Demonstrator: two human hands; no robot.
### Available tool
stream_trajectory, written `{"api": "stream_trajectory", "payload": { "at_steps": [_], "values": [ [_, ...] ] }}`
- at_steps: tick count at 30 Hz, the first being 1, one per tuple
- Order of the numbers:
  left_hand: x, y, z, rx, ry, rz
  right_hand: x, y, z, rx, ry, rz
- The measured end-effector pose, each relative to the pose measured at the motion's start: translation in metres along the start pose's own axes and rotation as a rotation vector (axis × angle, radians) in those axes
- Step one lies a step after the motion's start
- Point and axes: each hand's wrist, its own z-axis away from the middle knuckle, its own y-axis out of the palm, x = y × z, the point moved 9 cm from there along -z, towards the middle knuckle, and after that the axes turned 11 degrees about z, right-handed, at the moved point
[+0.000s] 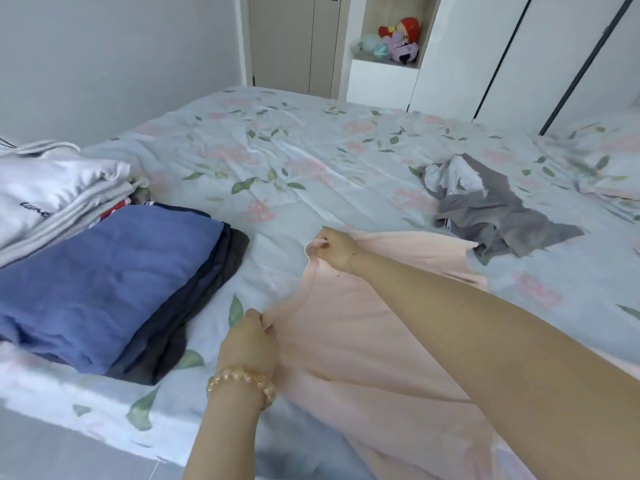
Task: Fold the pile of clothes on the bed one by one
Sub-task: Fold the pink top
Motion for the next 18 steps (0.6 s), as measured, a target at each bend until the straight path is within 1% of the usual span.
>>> {"api": "stream_trajectory", "payload": {
  "at_steps": [2,4,7,9,11,13,16,18],
  "values": [
    [0.005,0.004,0.001,0.033,-0.05,-0.03,0.001,0.005,0.002,-0.007,-0.011,0.009],
    [0.0,0.005,0.004,0.018,-0.05,-0.039,0.005,-0.001,0.01,-0.011,-0.049,-0.01],
    [-0.022,0.004,0.015,-0.086,0.024,-0.185,0.001,-0.017,0.041,0.05,-0.063,-0.108],
    [-0.046,0.014,0.023,-0.109,0.112,-0.198,-0.016,-0.037,0.072,0.037,-0.078,-0.122],
    [-0.073,0.036,0.03,-0.063,0.2,-0.155,-0.044,-0.061,0.113,-0.033,-0.087,-0.09],
    [-0.104,0.066,0.041,0.004,0.326,-0.149,-0.079,-0.083,0.163,-0.08,-0.051,-0.043],
    [-0.146,0.117,0.069,0.145,0.543,-0.192,-0.142,-0.11,0.235,-0.063,0.035,0.125],
    [-0.165,0.149,0.089,0.237,0.66,-0.201,-0.185,-0.131,0.277,-0.074,0.131,0.231]
  ]
}}
